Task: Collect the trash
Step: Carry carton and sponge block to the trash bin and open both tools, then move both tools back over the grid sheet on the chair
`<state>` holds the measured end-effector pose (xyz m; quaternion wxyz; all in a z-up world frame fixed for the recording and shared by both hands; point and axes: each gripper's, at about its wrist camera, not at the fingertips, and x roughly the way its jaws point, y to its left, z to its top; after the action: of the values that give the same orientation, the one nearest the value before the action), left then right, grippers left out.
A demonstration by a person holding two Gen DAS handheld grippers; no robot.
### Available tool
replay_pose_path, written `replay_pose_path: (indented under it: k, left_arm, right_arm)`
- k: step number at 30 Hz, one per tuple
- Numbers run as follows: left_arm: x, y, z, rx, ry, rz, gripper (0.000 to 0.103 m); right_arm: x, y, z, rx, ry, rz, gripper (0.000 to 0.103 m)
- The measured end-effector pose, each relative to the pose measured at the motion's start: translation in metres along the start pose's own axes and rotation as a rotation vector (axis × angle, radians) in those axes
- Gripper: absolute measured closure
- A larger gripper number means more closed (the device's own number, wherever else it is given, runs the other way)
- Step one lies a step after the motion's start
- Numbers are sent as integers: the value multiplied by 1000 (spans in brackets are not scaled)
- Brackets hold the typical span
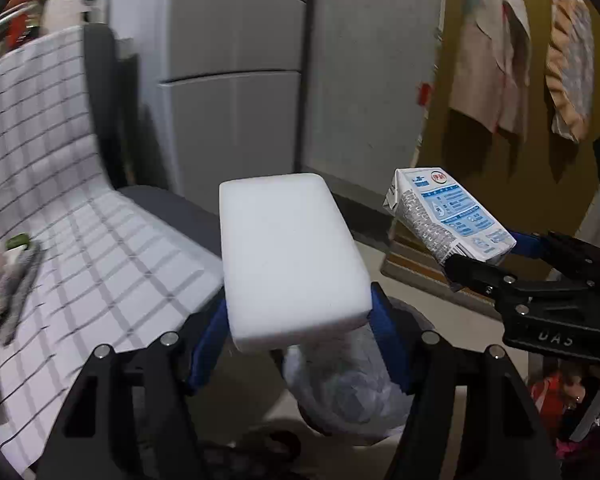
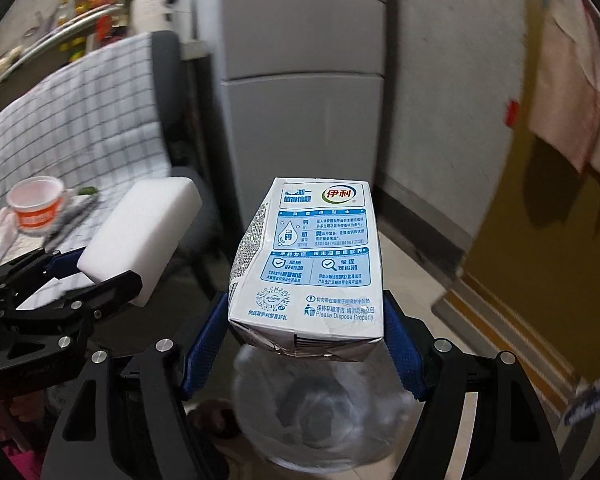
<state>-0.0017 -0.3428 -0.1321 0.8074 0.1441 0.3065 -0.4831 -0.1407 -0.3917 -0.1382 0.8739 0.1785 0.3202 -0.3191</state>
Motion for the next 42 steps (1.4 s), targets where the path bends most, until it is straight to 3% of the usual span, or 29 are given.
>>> replay_pose_path:
  k: [9,12,19,25,29,34,38,42]
  left_arm:
    - [52,-29,-3,44,126,-126,32]
    - [66,-36,-2,55,165,-137,21]
    - [55,-18,-1,18,151,-93,18]
    - [13,31,-3,-92,105,24,18]
    - [-30,68,-12,-147,62,164,18]
    - [-82,113,-37,-236,87,363,19]
    - [-124,154,-67,-354,92,452,19]
    - [-164,190,-97,-455,93,558,18]
  right_arm:
    - [26,-37,-17,76,82,-23,26]
    - [33,-44,-17,104,96,-46,14]
    - [21,-50,-9,159,56,-55,15]
    - [3,-22,15,122,-21,-13,15]
    - [-7,12,27,61,-49,50,16]
    - [-11,73,35,-37,-62,165,16]
    - [-8,124,36,-123,-43,266,28]
    - [-5,182,32,-240,-10,387,49]
